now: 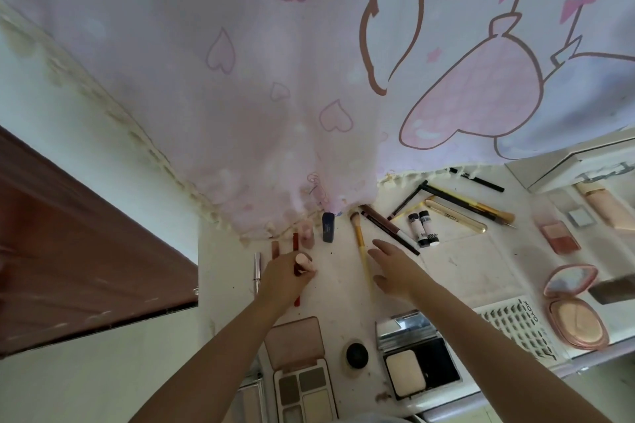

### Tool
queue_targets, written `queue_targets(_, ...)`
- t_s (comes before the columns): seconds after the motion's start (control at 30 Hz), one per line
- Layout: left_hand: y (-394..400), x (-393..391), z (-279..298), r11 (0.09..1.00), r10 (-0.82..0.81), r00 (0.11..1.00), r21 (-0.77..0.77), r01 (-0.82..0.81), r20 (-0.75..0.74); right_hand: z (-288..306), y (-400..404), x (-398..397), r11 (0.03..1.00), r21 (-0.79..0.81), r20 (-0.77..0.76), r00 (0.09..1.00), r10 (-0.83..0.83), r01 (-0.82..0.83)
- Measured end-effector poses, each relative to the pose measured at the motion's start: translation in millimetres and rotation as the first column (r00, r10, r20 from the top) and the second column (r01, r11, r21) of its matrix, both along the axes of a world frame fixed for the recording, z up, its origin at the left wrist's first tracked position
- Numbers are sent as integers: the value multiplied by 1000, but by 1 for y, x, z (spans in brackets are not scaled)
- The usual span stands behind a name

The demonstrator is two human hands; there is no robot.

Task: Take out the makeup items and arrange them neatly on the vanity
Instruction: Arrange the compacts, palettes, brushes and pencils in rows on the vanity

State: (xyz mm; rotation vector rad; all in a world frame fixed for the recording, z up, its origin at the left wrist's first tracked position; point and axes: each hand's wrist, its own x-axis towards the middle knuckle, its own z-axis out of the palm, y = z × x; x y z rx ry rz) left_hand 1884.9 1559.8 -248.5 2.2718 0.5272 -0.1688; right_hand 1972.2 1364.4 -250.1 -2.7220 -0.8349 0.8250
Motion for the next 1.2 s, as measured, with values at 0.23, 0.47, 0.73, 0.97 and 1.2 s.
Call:
queue_targets(0.23, -3, 15, -10, 993, 25, 1000, 114, -23, -14, -16, 3, -6, 993, -102, 32, 998, 54, -51)
queue_targets(0.47, -3, 22, -16, 989, 33, 999, 147, -26, -43, -21, 0, -7, 998, -51, 25, 999, 25, -23)
queue_targets(0.73, -2, 19, -20, 989, 14, 999, 147, -6, -53, -19, 0, -6, 999, -47, 1, 1000, 23, -23)
queue_targets(0.97, -3, 17, -17, 987, 8, 998, 163, 2, -58, -15, -3, -3, 997, -62, -17, 999, 46, -47)
queue_targets(1.2, 6, 8, -10, 964, -5, 994, 265, 33, -107, 2, -12, 2, 999, 38, 45, 998, -36, 35)
